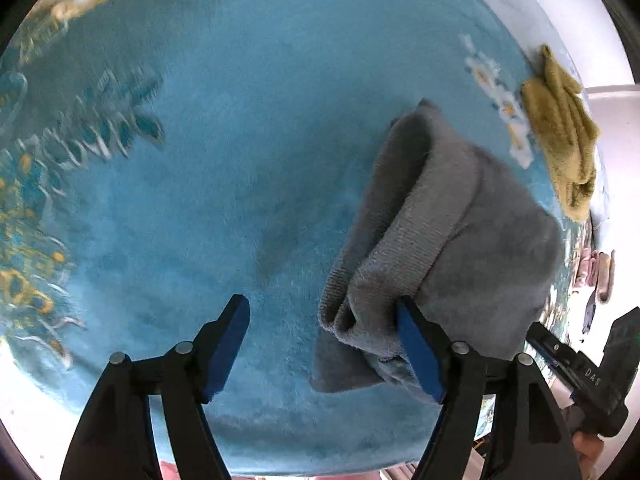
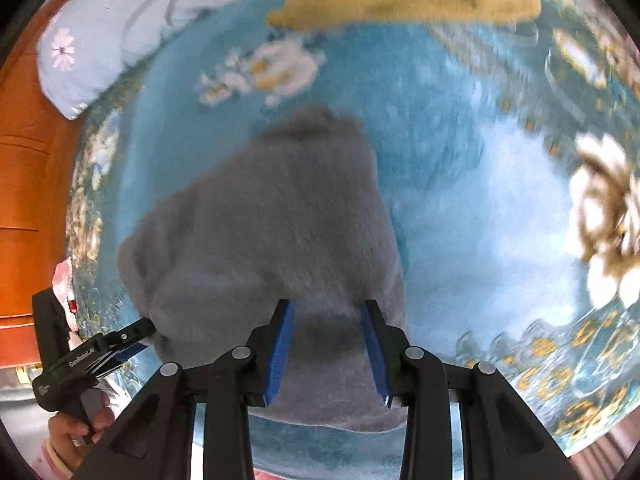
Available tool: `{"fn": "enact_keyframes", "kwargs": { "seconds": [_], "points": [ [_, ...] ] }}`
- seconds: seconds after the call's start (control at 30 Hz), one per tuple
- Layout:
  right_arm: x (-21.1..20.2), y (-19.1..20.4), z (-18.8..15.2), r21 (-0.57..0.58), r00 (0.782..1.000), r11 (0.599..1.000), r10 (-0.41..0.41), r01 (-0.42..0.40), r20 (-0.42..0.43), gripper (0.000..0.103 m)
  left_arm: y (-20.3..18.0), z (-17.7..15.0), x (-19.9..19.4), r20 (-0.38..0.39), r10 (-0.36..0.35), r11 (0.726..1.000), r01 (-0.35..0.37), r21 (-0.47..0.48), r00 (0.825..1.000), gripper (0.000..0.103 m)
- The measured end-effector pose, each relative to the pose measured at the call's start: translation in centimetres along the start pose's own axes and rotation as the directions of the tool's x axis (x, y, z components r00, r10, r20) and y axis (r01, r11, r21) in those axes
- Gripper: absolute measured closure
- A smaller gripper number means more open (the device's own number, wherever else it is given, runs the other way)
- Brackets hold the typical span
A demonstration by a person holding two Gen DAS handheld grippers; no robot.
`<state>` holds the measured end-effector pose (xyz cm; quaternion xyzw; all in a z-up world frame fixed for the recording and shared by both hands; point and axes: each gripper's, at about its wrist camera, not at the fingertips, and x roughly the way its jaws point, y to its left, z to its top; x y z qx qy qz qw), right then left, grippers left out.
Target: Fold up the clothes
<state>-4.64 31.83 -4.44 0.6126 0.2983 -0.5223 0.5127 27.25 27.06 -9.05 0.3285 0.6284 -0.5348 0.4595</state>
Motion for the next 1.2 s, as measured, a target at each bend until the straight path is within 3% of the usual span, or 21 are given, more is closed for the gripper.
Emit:
{"fn": "enact_keyframes", "kwargs": {
  "seconds": [0.1, 0.23, 0.33, 0.43, 0.53, 0.67, 0.73, 0.8, 0.87, 1.0, 1.2],
  "points": [
    [-1.3, 0.9, 1.4, -0.029, 0.999, 0.999, 0.027, -0.026, 0.047, 0.064, -0.5, 0.5, -1.4, 0.029, -0.041, 0.999, 0.041, 0.007, 0.999, 0.03],
    [-1.5, 2.8, 3.6, -0.077, 0.995, 0.994, 0.078, -0.073, 0.067, 0.064, -3.2, 1.8, -1.0, 0.027, -0.131, 0.988, 0.128, 0.087, 0.991, 0.03],
    [-0.4, 3.8, 4.1, -0.097, 0.995, 0.992, 0.089, -0.085, 0.045, 0.064, -4.4, 2.1, 1.0, -0.004, -0.084, 0.99, 0.084, 0.114, 0.996, 0.03],
    [0.4, 3.5, 4.2, -0.09, 0.997, 0.993, 0.076, -0.073, 0.033, 0.064, -3.5, 1.8, 1.6, -0.019, -0.092, 0.994, 0.093, 0.065, 0.996, 0.03],
    [-0.3, 1.5, 4.1, -0.049, 0.993, 0.994, 0.1, -0.097, 0.059, 0.063, -1.1, 1.4, 2.0, -0.048, -0.16, 0.987, 0.161, 0.009, 0.986, 0.03],
    [-0.1, -2.4, 2.8, 0.068, 0.992, 0.99, 0.124, -0.126, 0.034, 0.055, 2.2, 0.8, 2.6, -0.081, -0.256, 0.966, 0.251, -0.068, 0.963, 0.03],
    [0.5, -4.1, 1.9, 0.138, 0.989, 0.979, 0.149, -0.15, 0.023, 0.05, 2.7, 0.8, 4.1, -0.111, -0.345, 0.936, 0.332, -0.118, 0.932, 0.029],
    [1.1, -5.2, 1.4, 0.18, 0.985, 0.969, 0.173, -0.172, 0.011, 0.049, 2.7, 0.8, 5.3, -0.117, -0.367, 0.927, 0.353, -0.128, 0.923, 0.029],
    [1.8, -5.3, 1.2, 0.183, 0.981, 0.964, 0.195, -0.191, -0.004, 0.049, 2.5, 0.7, 6.2, -0.121, -0.371, 0.926, 0.357, -0.119, 0.921, 0.029],
    [3.1, -5.5, 1.2, 0.185, 0.977, 0.961, 0.214, -0.207, -0.021, 0.049, 2.2, 0.6, 7.4, -0.142, -0.43, 0.901, 0.415, -0.125, 0.891, 0.028],
    [4.5, -5.5, 1.6, 0.215, 0.975, 0.954, 0.221, -0.21, -0.027, 0.049, 4.0, 0.0, 7.9, -0.099, -0.536, 0.828, 0.499, -0.255, 0.839, 0.03]
  ]
}}
